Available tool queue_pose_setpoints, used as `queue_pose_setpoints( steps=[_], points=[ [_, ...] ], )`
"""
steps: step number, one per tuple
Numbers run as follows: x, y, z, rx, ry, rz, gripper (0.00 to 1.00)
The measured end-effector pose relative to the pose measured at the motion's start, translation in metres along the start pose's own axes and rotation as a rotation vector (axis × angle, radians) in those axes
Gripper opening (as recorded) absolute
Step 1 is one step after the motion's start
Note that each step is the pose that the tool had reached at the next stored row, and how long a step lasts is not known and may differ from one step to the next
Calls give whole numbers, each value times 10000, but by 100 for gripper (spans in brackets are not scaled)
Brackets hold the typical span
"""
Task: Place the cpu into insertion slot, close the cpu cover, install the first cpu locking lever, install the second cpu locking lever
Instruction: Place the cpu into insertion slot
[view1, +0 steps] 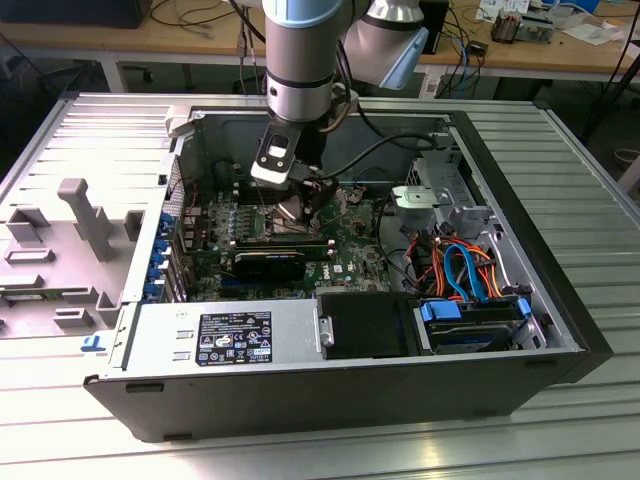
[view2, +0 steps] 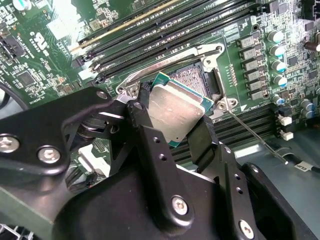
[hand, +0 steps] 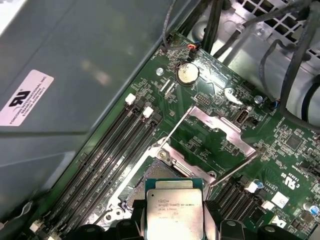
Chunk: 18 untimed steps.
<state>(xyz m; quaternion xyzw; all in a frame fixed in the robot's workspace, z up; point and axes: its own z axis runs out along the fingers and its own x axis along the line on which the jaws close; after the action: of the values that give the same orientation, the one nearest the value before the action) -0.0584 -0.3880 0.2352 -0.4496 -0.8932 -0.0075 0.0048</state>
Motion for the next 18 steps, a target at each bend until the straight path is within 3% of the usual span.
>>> queue_pose_setpoints(
  steps=[18],
  points=[
    [0,0,13,-17,-11,1138,54]
  ],
)
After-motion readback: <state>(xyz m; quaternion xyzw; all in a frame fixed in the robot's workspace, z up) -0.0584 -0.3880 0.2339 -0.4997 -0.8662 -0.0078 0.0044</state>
